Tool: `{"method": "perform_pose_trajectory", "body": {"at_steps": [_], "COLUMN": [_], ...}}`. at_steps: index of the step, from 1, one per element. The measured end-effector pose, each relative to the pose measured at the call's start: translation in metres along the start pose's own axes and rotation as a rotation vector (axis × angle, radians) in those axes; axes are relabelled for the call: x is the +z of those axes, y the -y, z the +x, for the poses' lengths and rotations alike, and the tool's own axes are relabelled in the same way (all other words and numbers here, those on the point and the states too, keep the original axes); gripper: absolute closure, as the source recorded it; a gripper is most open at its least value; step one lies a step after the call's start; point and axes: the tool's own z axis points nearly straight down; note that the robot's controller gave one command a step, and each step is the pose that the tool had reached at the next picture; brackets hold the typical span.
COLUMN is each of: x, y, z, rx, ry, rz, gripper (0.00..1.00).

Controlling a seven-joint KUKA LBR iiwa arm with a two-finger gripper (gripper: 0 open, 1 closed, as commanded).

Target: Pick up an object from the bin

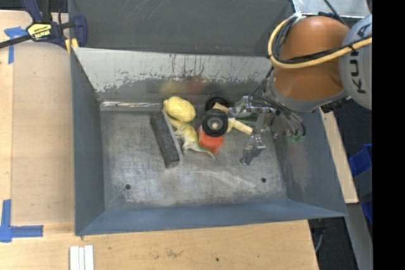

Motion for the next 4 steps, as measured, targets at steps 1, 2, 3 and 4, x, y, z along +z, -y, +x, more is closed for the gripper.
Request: {"method": "perform_pose_trajectory", "body": {"at_steps": [1,2,3,4], "x": [0.007,0.032,0.065,0.065], "y": [0.001,-0.035,-0.094,-0.094], "z": [0.001,0.000,-0.034,-0.034], "rx": [-0.010,0.069,0.147,0.147], "ry": [-0.002,0.023,0.001,0.001], "rz": [0.000,0.004,-0.001,-0.001], "gripper": [0.00,0.00,1.00,1.00]}}
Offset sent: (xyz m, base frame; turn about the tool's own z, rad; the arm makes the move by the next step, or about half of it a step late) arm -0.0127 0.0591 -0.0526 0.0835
